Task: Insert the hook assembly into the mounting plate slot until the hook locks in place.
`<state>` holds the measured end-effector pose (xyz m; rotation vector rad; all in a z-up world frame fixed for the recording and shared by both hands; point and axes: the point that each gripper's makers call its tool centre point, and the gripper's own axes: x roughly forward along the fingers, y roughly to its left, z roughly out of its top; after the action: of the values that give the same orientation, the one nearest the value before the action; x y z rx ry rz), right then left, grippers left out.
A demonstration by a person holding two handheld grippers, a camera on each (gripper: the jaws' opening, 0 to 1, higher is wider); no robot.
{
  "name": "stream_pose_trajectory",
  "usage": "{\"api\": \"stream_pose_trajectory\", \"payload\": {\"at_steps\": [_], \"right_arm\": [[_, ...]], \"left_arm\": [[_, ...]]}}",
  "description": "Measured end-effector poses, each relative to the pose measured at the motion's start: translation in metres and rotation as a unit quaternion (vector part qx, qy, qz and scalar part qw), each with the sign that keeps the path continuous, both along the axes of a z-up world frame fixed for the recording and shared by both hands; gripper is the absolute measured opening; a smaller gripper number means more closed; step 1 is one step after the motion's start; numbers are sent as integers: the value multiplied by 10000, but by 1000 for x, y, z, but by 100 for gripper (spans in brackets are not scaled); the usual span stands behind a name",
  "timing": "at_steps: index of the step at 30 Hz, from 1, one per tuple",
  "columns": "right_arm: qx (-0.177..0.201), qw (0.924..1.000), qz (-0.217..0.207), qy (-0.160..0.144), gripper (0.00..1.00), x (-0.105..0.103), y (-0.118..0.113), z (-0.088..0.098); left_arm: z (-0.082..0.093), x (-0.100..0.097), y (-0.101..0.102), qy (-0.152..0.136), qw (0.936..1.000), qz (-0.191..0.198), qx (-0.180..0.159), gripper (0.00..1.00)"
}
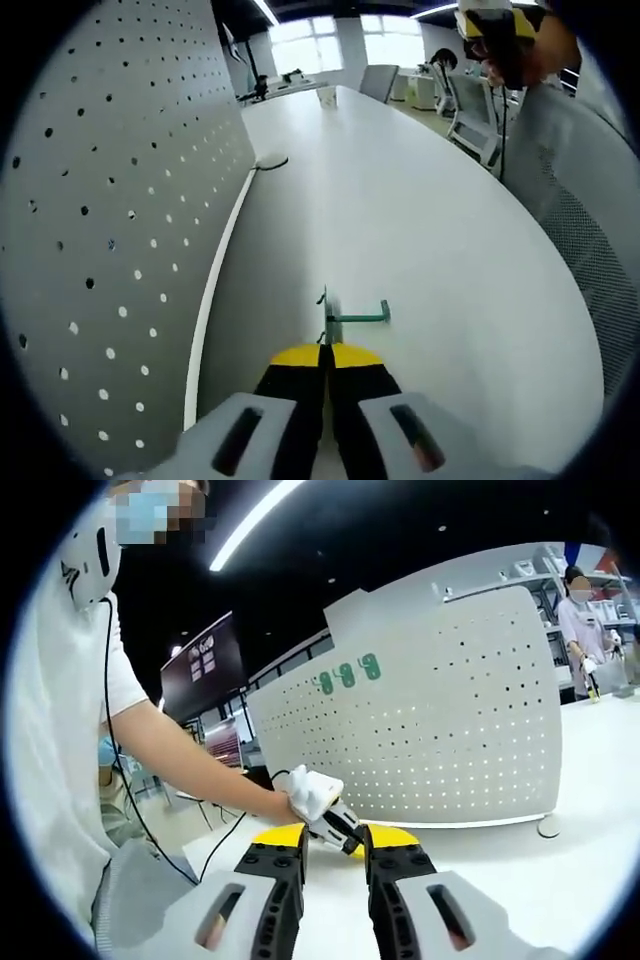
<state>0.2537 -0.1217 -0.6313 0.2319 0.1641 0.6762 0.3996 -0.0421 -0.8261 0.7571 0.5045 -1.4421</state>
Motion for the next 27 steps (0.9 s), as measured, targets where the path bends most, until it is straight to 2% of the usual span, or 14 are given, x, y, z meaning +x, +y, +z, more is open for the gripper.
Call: {"api": "stream_pose_trajectory", "payload": {"at_steps": [2,3,5,8,9,13,14,16,17,19,21,25,27], "right_arm": [[-8,10000,-6,0,20,1,0,0],[-7,10000,-6,-2,20,1,0,0],[2,10000,-8,-15,20,1,0,1],[7,10000,-13,-23,20,1,-1,1],[8,10000,-16,-25,20,1,-1,1],[8,10000,-3,-38,20,1,0,2],[8,10000,-2,-41,20,1,0,2],[-5,10000,0,-66,20,1,0,3],[8,10000,-3,-70,20,1,0,3],[11,10000,-5,-83,20,1,0,4],[5,10000,-2,-89,19,1,0,5],[1,9999,21,-106,19,0,1,6],[4,9999,29,-114,19,0,2,7]], "left_arm": [[0,3,3,-48,10000,64,18,1],[0,2,3,84,9998,147,-38,1],[1,3,5,7,9998,164,-63,1],[3,2,8,41,9995,270,-157,1],[4,1,8,152,9989,376,-218,1],[9,0,12,91,9983,457,-354,1],[12,0,12,207,9970,594,-461,1],[16,1,13,112,9967,623,-505,1],[19,1,13,169,9958,705,-566,1],[23,1,15,71,9951,739,-647,1],[25,0,16,89,9945,788,-678,1],[37,3,20,98,9898,1039,-965,1],[41,3,21,7,9897,1048,-977,1]]}}
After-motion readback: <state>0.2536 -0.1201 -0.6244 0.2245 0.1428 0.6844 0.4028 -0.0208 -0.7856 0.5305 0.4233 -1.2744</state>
